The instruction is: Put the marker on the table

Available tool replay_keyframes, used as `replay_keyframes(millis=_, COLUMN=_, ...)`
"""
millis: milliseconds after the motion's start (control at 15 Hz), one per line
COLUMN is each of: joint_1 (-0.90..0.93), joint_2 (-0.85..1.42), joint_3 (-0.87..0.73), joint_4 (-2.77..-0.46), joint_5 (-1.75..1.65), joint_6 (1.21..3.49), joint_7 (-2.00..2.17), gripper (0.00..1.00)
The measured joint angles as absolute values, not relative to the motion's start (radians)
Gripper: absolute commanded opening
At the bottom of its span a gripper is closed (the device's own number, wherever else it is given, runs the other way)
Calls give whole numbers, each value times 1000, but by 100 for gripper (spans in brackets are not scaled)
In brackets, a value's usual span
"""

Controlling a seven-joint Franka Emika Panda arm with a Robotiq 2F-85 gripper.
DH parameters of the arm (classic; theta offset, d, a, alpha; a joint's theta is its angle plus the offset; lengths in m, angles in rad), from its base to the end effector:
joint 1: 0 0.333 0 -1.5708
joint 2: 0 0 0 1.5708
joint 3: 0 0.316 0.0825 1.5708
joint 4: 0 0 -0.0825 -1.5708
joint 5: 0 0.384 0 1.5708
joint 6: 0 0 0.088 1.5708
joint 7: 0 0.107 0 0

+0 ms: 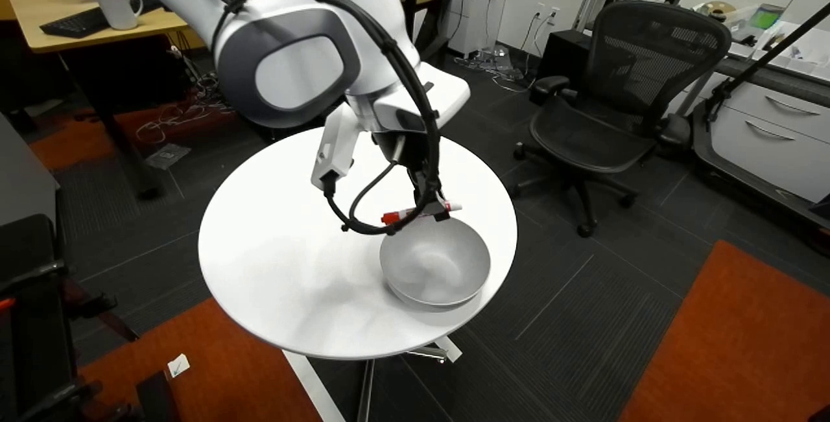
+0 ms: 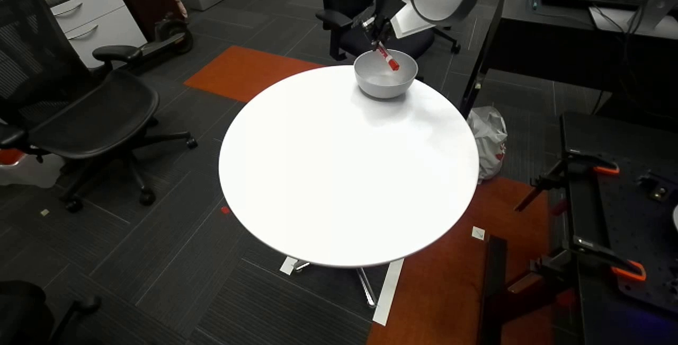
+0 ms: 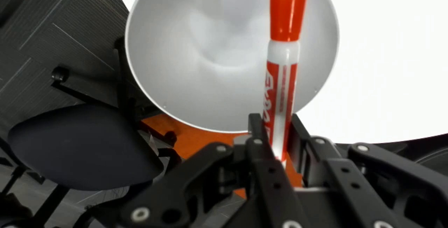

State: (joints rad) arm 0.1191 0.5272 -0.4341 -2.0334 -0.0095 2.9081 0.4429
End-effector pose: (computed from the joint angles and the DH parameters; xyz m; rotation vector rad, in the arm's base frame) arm 0.6071 -0.1816 0.2462 2.7497 -0.9325 0.5965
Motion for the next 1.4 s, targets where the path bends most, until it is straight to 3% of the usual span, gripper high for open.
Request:
replay_keyframes(millis=400, joint_1=396, joint_2=383, joint_3=-606, joint_4=-2290, joint_5=-175, joint_6=3016, joint_7=518, gripper=5)
replay_keyframes(millis=800, joint_1=523, joint_2=312, joint_3=-625, joint_4=-2413, joint_5=-297, joint_6=3026, joint_7=489, gripper=5)
replay_keyframes(millis=1067, joint_1=472, joint_2=287, joint_3=-510, joint_4=-2428, joint_5=-299, joint_6=3040, joint_7=326, gripper=5)
replay_keyframes(millis=1400, joint_1=151, joint_2=275, joint_3=-131, joint_4=-2432, joint_5=-193, joint_6=3049, joint_7=-1, gripper=5)
